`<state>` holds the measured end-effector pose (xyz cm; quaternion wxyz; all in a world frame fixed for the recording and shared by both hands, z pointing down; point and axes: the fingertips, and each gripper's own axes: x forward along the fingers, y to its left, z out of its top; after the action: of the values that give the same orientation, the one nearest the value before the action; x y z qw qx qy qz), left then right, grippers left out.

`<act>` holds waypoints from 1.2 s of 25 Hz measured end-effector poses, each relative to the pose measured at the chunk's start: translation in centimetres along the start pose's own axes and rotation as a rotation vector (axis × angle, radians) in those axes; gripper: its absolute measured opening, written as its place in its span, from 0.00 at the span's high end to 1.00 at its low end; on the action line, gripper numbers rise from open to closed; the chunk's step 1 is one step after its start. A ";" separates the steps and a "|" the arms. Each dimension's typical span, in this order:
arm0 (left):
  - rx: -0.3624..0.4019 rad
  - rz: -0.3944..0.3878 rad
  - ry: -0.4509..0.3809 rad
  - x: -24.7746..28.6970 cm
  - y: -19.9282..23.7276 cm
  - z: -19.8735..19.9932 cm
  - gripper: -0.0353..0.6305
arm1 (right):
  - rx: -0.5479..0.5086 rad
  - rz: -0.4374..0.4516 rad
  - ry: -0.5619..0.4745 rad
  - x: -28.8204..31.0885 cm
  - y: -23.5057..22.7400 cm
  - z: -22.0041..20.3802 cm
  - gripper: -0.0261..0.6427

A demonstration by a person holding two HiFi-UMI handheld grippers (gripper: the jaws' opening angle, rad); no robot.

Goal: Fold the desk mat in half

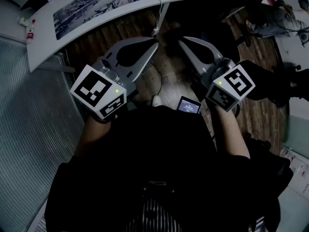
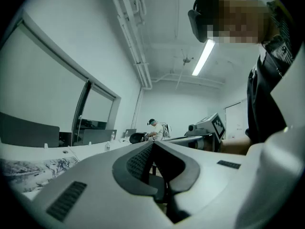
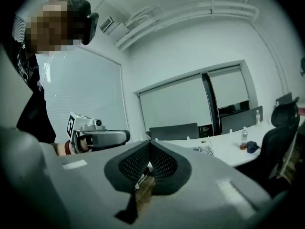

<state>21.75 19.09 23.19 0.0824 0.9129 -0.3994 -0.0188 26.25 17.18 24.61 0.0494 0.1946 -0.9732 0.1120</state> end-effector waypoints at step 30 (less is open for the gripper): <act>-0.158 0.008 0.008 -3.5 0.2 -1.4 0.94 | 0.107 0.029 0.013 -0.3 1.9 -0.2 0.96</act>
<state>19.31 21.69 24.48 0.1559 0.9019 -0.4002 -0.0460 25.77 19.03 24.37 0.0436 0.1822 -0.9682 0.1658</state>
